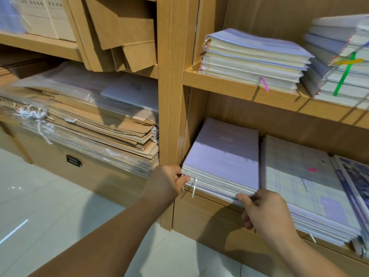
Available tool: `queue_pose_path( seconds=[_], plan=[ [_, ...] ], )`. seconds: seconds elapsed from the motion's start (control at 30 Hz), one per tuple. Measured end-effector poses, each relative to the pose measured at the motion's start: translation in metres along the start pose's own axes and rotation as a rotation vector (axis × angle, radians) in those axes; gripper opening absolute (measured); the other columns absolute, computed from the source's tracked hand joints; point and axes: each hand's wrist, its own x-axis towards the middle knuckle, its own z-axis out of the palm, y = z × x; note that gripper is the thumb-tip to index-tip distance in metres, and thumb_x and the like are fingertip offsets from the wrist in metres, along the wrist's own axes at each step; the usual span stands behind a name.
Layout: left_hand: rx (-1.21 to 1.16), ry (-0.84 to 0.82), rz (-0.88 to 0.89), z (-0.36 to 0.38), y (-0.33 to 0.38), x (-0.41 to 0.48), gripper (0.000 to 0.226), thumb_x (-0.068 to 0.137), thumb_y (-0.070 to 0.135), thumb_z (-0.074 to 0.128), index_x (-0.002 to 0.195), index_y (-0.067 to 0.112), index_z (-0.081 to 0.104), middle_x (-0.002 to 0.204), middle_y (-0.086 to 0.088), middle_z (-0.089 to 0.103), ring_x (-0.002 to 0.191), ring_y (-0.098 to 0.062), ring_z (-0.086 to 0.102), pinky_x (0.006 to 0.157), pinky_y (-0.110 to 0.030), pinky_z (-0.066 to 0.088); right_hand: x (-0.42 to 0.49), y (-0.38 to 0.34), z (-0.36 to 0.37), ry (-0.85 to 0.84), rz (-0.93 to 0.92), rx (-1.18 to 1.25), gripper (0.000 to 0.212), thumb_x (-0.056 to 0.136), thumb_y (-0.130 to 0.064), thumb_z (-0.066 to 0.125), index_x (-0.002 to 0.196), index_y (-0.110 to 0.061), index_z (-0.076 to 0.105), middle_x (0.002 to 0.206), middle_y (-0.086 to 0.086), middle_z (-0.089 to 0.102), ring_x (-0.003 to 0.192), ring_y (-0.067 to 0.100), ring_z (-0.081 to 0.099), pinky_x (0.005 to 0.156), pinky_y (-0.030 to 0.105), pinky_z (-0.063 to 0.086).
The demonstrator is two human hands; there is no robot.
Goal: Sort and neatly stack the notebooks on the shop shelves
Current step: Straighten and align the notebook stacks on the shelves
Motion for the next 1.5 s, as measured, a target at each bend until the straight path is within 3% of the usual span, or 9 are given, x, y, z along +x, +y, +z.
queue_pose_path(
  seconds=[0.5, 0.6, 0.7, 0.77, 0.97, 1.17, 1.27, 1.4, 1.5],
  plan=[
    [0.016, 0.045, 0.005, 0.003, -0.005, 0.005, 0.029, 0.094, 0.028, 0.071, 0.069, 0.02, 0.06, 0.058, -0.002, 0.063, 0.061, -0.02, 0.068, 0.07, -0.042, 0.06, -0.003, 0.004, -0.002, -0.009, -0.03, 0.045, 0.033, 0.095, -0.041, 0.069, 0.075, -0.015, 0.067, 0.055, -0.001, 0.07, 0.045, 0.017, 0.066, 0.061, 0.044, 0.061],
    [-0.074, 0.023, -0.052, 0.01, -0.01, 0.004, 0.014, 0.096, 0.031, 0.069, 0.094, 0.017, 0.07, 0.068, 0.003, 0.069, 0.061, -0.011, 0.069, 0.065, -0.035, 0.062, -0.002, 0.001, -0.004, -0.029, -0.016, 0.003, 0.032, 0.097, -0.043, 0.067, 0.08, -0.016, 0.065, 0.056, -0.003, 0.07, 0.046, 0.016, 0.067, 0.065, 0.047, 0.061],
    [-0.3, -0.044, -0.16, 0.015, -0.015, 0.002, 0.044, 0.098, 0.033, 0.066, 0.138, 0.016, 0.06, 0.078, 0.002, 0.075, 0.067, -0.011, 0.074, 0.058, -0.028, 0.06, -0.003, -0.005, -0.001, -0.046, 0.006, 0.021, 0.026, 0.098, -0.041, 0.065, 0.088, -0.018, 0.059, 0.059, -0.003, 0.072, 0.047, 0.017, 0.068, 0.065, 0.048, 0.062],
    [-0.378, -0.089, -0.199, 0.015, -0.015, 0.001, 0.052, 0.099, 0.035, 0.064, 0.144, 0.011, 0.053, 0.075, 0.005, 0.074, 0.063, -0.01, 0.072, 0.056, -0.023, 0.056, -0.004, -0.009, 0.0, -0.06, 0.017, 0.023, 0.026, 0.099, -0.042, 0.063, 0.091, -0.018, 0.056, 0.06, -0.002, 0.072, 0.048, 0.018, 0.069, 0.067, 0.048, 0.062],
    [0.099, -0.091, -0.093, 0.009, -0.007, 0.006, 0.025, 0.104, 0.045, 0.05, 0.099, 0.023, 0.059, 0.078, 0.002, 0.063, 0.078, -0.015, 0.066, 0.072, -0.037, 0.059, -0.008, -0.012, -0.001, -0.031, 0.011, -0.187, 0.034, 0.099, -0.055, 0.054, 0.086, -0.023, 0.057, 0.062, -0.001, 0.072, 0.048, 0.013, 0.068, 0.07, 0.041, 0.063],
    [0.174, -0.074, -0.127, 0.008, 0.0, 0.01, 0.03, 0.102, 0.045, 0.055, 0.115, 0.019, 0.063, 0.092, -0.001, 0.066, 0.092, -0.019, 0.066, 0.085, -0.041, 0.06, -0.007, -0.01, -0.001, -0.074, 0.028, -0.075, 0.029, 0.096, -0.043, 0.066, 0.088, -0.016, 0.06, 0.059, 0.002, 0.072, 0.047, 0.016, 0.068, 0.07, 0.044, 0.062],
    [0.167, -0.083, -0.092, 0.005, -0.002, 0.005, 0.031, 0.1, 0.047, 0.057, 0.115, 0.02, 0.064, 0.084, 0.003, 0.063, 0.085, -0.015, 0.064, 0.078, -0.035, 0.057, -0.008, -0.012, -0.002, -0.057, 0.02, -0.113, 0.032, 0.096, -0.046, 0.064, 0.085, -0.016, 0.062, 0.058, 0.002, 0.071, 0.047, 0.015, 0.068, 0.067, 0.041, 0.062],
    [0.152, -0.055, -0.159, 0.0, -0.015, 0.001, 0.03, 0.094, 0.042, 0.068, 0.075, 0.024, 0.055, 0.07, 0.003, 0.053, 0.067, -0.01, 0.054, 0.062, -0.026, 0.043, -0.006, -0.008, 0.001, -0.091, 0.041, -0.264, 0.042, 0.098, -0.057, 0.054, 0.081, -0.02, 0.065, 0.059, -0.001, 0.071, 0.048, 0.012, 0.069, 0.068, 0.036, 0.06],
    [0.083, -0.079, -0.202, 0.001, -0.021, -0.004, 0.023, 0.093, 0.034, 0.07, 0.08, 0.025, 0.052, 0.073, 0.004, 0.051, 0.069, -0.01, 0.052, 0.061, -0.027, 0.043, -0.004, -0.003, 0.003, -0.059, 0.042, -0.336, 0.04, 0.095, -0.062, 0.054, 0.086, -0.024, 0.061, 0.067, -0.004, 0.071, 0.055, 0.013, 0.07, 0.068, 0.036, 0.061]
  ],
)
